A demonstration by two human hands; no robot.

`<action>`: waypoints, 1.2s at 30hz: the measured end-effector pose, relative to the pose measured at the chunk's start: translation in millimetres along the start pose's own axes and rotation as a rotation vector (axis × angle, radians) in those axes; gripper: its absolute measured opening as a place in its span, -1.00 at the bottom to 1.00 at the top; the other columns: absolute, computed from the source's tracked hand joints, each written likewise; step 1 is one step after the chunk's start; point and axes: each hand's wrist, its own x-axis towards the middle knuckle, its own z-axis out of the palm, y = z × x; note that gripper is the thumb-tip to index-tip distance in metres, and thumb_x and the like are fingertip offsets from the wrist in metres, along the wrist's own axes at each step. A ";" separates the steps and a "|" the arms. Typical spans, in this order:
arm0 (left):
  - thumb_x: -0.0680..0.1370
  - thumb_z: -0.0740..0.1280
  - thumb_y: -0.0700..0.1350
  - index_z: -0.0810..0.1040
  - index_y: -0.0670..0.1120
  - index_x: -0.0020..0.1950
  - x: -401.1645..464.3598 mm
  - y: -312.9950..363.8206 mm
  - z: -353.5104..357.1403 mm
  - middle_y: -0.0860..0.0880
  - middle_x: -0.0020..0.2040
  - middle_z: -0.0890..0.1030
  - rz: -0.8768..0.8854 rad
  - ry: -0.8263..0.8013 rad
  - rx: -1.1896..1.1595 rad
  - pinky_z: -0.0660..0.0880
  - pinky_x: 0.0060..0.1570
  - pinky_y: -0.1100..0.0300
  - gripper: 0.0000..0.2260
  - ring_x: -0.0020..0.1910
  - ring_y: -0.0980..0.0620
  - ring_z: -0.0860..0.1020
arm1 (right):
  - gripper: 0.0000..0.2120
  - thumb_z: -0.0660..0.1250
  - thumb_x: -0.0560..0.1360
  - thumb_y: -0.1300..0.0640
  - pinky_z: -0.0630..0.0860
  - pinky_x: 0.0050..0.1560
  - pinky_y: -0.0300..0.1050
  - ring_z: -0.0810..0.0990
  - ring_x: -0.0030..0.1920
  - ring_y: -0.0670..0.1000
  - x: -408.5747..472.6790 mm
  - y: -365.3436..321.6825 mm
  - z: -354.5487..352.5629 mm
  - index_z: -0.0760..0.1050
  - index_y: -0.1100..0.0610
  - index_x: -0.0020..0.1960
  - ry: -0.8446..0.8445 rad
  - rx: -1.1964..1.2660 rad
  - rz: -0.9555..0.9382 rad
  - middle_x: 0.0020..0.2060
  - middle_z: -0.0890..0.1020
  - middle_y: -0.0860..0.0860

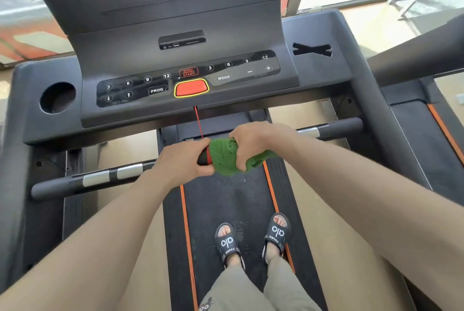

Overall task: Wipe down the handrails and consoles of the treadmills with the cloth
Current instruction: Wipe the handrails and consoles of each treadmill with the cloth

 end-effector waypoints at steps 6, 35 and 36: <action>0.48 0.36 0.26 0.36 0.21 0.06 -2.0 4.4 -0.8 0.17 -0.12 0.53 -0.041 -0.022 -0.005 0.45 -0.22 0.11 -0.72 -0.13 0.04 0.53 | -0.65 0.53 0.28 -0.02 0.59 -0.20 -0.06 0.64 -0.19 0.06 -1.9 14.2 7.5 0.50 0.05 -0.02 0.081 -0.041 -0.001 -0.23 0.62 -0.06; 0.48 0.40 0.15 0.36 -0.02 0.30 51.3 142.6 12.2 -0.01 0.13 0.54 -0.050 0.016 0.142 0.47 0.04 0.01 -0.51 0.10 -0.10 0.51 | -0.57 0.44 0.26 0.24 0.24 -0.21 -0.03 0.53 -0.07 0.20 -82.7 190.0 51.3 0.45 0.12 0.11 0.687 -0.377 0.065 -0.07 0.56 0.09; 0.49 0.40 0.15 0.36 -0.02 0.29 52.9 149.3 13.0 0.00 0.09 0.53 -0.048 -0.007 0.136 0.46 -0.01 0.03 -0.52 0.07 -0.09 0.51 | -0.56 0.46 0.24 0.25 0.22 -0.20 -0.03 0.52 -0.07 0.18 -82.1 190.9 52.8 0.44 0.12 0.09 0.670 -0.376 0.097 -0.08 0.56 0.09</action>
